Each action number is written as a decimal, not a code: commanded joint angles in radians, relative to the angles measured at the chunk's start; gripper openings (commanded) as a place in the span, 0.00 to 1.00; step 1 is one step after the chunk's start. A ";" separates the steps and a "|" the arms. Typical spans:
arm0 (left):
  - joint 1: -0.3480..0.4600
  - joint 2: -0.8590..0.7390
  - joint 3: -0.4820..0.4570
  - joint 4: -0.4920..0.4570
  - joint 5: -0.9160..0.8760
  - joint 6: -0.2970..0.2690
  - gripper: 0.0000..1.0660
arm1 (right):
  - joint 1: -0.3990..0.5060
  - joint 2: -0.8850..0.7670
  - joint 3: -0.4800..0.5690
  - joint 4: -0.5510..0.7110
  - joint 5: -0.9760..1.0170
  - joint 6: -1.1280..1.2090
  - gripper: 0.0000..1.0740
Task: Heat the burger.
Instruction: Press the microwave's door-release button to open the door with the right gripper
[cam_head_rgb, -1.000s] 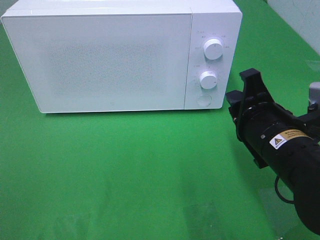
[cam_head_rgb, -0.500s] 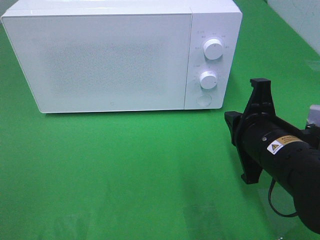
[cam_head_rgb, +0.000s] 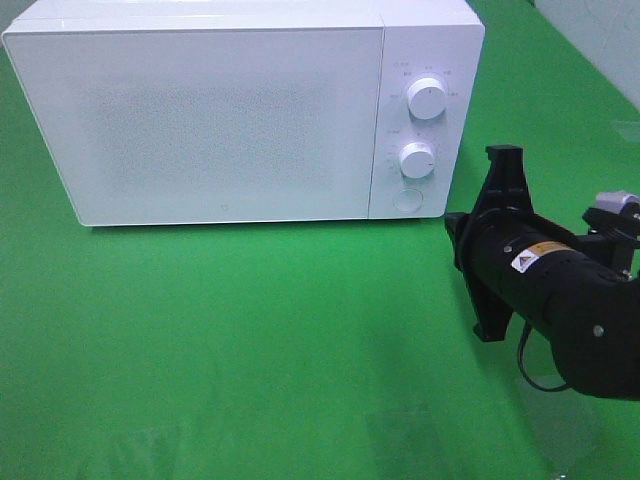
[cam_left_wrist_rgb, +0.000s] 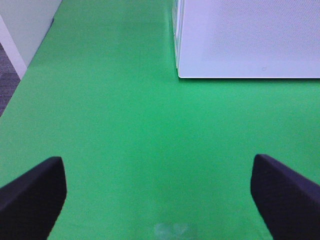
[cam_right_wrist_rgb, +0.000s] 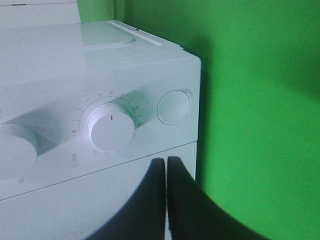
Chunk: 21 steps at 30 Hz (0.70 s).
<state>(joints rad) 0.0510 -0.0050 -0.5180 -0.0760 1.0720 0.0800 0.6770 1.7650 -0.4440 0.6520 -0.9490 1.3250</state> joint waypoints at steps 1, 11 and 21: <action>0.003 -0.016 0.001 -0.003 -0.004 -0.001 0.88 | -0.019 0.014 -0.026 -0.043 0.018 0.007 0.00; 0.003 -0.016 0.001 -0.003 -0.004 -0.001 0.88 | -0.095 0.149 -0.187 -0.117 0.083 0.010 0.00; 0.003 -0.016 0.001 -0.003 -0.004 -0.001 0.88 | -0.099 0.248 -0.277 -0.110 0.083 0.010 0.00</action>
<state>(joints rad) 0.0510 -0.0050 -0.5180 -0.0760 1.0720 0.0800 0.5840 2.0000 -0.7020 0.5470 -0.8720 1.3260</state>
